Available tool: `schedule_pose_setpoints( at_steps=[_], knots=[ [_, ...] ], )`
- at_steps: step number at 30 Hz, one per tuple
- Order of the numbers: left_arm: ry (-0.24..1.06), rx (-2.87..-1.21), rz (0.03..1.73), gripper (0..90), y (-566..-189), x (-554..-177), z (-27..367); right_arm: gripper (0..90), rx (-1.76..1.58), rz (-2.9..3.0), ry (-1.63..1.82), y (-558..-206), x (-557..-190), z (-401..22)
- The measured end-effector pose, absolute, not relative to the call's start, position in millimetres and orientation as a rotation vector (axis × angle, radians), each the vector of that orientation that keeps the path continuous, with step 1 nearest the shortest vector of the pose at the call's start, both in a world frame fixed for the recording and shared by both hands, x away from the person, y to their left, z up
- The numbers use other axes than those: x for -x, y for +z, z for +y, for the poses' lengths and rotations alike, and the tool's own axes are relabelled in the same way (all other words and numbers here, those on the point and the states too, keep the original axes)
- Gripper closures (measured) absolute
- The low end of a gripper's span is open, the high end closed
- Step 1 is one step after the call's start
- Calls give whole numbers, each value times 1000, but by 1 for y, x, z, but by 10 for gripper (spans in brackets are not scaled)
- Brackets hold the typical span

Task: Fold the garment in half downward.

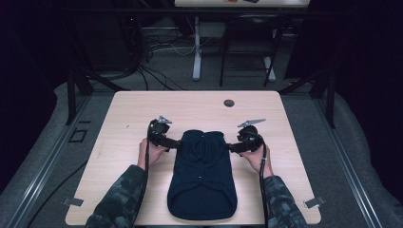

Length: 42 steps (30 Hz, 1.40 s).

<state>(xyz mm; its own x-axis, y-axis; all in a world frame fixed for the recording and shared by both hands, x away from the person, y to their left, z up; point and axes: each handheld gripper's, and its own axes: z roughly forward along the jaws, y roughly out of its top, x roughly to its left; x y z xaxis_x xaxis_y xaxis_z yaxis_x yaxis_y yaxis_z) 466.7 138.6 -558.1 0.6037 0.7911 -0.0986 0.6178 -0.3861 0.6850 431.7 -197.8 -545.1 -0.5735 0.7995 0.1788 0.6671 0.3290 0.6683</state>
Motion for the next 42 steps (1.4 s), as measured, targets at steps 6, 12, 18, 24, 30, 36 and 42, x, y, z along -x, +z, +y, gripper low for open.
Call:
schedule_pose_setpoints(
  at_steps=[6,12,18,24,30,36,42],
  knots=[
    [274,-2170,1104,50,-561,-479,123,303,-1354,2436,1048,-545,-453,-177],
    [298,-2240,1078,78,-568,-485,105,375,-1393,2474,1017,-553,-473,-160],
    [344,-2309,1072,50,-570,-487,97,456,-1376,2491,974,-558,-478,-153],
    [341,-2335,1067,78,-571,-486,94,499,-1371,2526,929,-564,-478,-150],
    [310,-2325,1058,127,-572,-485,96,551,-1309,2530,925,-565,-476,-147],
    [297,-2331,1025,216,-570,-481,95,585,-1306,2531,901,-565,-474,-144],
    [297,-2333,1018,250,-569,-480,94,619,-1298,2541,927,-565,-474,-146]
  ],
)
